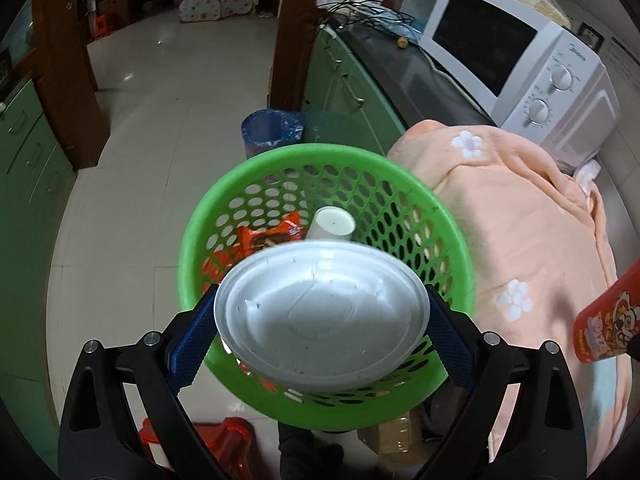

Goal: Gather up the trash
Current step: 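Open the left tool to drop the lid, then open the right tool to drop the cup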

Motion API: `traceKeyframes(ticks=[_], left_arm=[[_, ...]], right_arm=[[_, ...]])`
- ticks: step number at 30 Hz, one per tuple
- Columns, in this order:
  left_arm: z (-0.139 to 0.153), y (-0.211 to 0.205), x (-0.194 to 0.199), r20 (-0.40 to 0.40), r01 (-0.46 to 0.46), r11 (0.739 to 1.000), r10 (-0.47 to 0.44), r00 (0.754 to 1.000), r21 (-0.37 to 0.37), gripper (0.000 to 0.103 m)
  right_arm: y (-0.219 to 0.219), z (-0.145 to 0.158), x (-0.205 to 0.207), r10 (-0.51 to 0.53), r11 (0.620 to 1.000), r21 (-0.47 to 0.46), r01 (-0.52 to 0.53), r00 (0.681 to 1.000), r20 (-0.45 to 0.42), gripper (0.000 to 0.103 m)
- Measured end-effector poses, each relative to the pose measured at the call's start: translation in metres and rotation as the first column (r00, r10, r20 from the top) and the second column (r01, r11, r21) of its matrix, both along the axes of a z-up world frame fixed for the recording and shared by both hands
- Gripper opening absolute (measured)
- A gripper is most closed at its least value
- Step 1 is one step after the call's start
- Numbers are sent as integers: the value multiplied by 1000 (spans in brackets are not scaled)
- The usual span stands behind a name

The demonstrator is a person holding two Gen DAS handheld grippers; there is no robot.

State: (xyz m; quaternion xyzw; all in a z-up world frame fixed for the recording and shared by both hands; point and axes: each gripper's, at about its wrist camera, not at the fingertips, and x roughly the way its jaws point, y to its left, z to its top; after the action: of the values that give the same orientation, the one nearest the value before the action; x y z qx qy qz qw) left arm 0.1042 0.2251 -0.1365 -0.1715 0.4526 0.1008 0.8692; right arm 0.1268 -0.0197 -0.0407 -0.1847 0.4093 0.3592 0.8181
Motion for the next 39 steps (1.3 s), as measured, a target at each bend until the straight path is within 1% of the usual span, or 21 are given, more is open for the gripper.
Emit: traceKeyframes(ticks=[10,13,20,24,28,35,39], left_arm=[[7,10,-15,21,-16,1000,16,1000,5,94],[9,12,-18,24,-17,1000,17,1000,5,96],[15,16,-24,39,-28,1000,29,999,-4,96],[23,16,-29,53,-34,999,33,998,15,96],[31,19,-36,72,-43,999,42,997,19,96],[43,25,-48,96,-58,998,55,994,25,96],[49,27,-52,110,-68,997,65,992,29,96]], right_arm=[[33,2,8,46,998,38,-46,999,0,72],[41,3,10,53,997,47,-53,999,0,72],[51,3,14,64,997,47,-64,998,-1,72],[57,0,17,67,996,58,-66,998,-12,72],[68,-5,22,68,995,74,-66,997,-27,72],[87,-14,29,71,992,111,-61,993,-89,72],[99,-20,31,72,991,120,-59,991,-110,72]])
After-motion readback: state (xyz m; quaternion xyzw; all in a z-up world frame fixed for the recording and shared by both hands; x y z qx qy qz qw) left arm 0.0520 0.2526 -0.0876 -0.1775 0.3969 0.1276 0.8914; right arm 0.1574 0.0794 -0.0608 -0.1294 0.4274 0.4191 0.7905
